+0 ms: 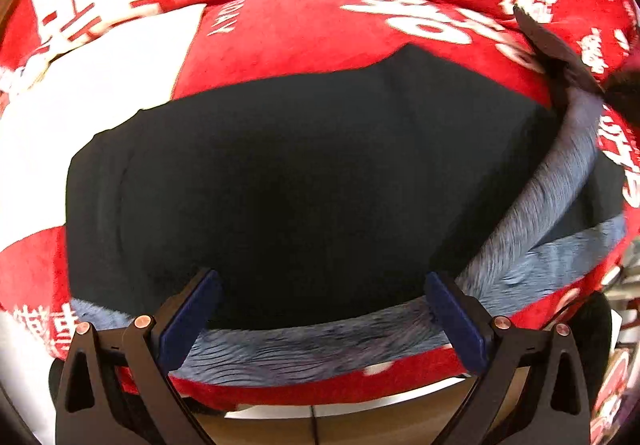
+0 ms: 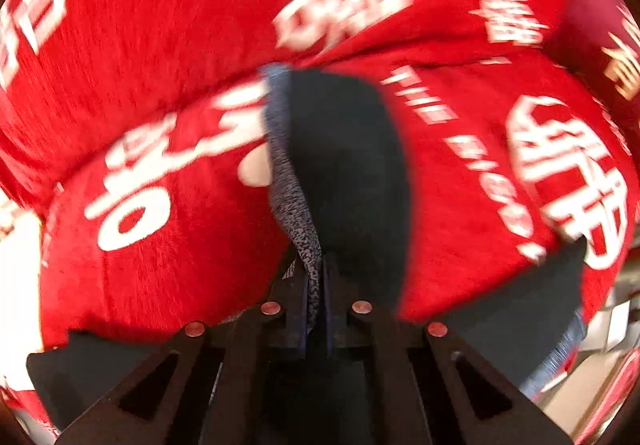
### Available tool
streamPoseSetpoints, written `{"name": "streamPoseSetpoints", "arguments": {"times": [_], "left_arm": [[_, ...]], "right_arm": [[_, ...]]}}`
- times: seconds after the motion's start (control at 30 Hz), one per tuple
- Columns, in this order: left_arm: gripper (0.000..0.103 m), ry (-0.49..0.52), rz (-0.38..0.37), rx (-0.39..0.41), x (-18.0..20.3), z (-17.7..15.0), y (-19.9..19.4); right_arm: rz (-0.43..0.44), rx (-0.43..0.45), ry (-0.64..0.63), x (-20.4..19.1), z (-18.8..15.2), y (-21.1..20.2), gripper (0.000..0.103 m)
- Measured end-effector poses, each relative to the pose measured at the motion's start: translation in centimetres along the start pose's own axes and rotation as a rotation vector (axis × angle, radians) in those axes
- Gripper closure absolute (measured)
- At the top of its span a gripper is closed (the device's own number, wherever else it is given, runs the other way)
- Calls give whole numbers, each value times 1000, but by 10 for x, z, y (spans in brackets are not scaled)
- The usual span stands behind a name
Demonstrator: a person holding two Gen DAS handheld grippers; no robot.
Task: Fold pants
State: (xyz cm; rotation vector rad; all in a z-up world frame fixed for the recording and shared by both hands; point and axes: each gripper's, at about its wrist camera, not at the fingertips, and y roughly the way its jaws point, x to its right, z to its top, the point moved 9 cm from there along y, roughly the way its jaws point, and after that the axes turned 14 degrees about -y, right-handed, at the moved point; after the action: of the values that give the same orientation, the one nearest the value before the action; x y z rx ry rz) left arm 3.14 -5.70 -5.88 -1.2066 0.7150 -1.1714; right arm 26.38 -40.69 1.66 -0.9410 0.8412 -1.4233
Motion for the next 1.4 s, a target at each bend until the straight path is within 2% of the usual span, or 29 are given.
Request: {"name": "streamPoseSetpoints", "arguments": {"times": [0.07, 0.13, 0.2, 0.27, 0.33, 0.43, 0.5, 0.57, 0.63, 0.8, 0.87, 0.93, 0.97, 1.03, 1.07, 1.1, 1.17, 1.27, 1.33, 1.4], "left_arm": [[0, 17, -36, 0, 14, 0, -2], [0, 48, -38, -4, 27, -1, 1], [0, 87, -38, -19, 42, -5, 9], [0, 130, -21, -29, 53, -10, 18], [0, 171, 36, -8, 59, -11, 24], [0, 183, 19, -13, 66, -14, 23], [0, 159, 13, -11, 62, -14, 20], [0, 128, 11, -12, 54, -13, 19], [0, 102, 4, -12, 47, -11, 17], [0, 109, 40, -9, 45, -11, 23], [0, 121, 56, -3, 46, -12, 24], [0, 118, 49, -7, 48, -12, 23], [0, 108, 37, -7, 49, -11, 21], [0, 80, 10, -2, 51, -10, 16], [0, 60, 3, 12, 50, -6, 12], [0, 43, -5, 31, 50, -2, 7], [0, 25, -22, 51, 50, 5, 1], [0, 16, -35, 11, 64, 13, 6], [0, 44, -44, -6, 80, 13, 11], [0, 117, -21, -13, 102, 4, 19]], "right_arm": [[16, 62, 100, 29, -31, -26, 97], [4, 55, 177, 57, -71, -31, 96], [4, 31, 204, 71, -106, -19, 95], [42, -38, 220, 81, -137, 2, 92], [93, 21, 248, 87, -142, 2, 87], [91, 37, 184, 90, -135, 0, 63], [86, 57, 151, 96, -129, -3, 26], [83, 99, 152, 108, -125, -8, 23], [131, 125, 218, 128, -126, -9, 23], [300, 184, 509, 184, -130, 11, 23], [327, 239, 538, 193, -121, 13, 23], [350, 252, 554, 198, -114, 16, 25], [364, 253, 564, 199, -112, 18, 29], [384, 242, 583, 203, -110, 24, 52], [381, 222, 582, 205, -110, 25, 87], [377, 210, 583, 206, -111, 23, 95], [338, 266, 562, 208, -109, 1, 95], [174, 308, 461, 199, -110, -42, 95], [65, 293, 405, 191, -114, -55, 95], [-11, 228, 375, 189, -124, -46, 95]]}}
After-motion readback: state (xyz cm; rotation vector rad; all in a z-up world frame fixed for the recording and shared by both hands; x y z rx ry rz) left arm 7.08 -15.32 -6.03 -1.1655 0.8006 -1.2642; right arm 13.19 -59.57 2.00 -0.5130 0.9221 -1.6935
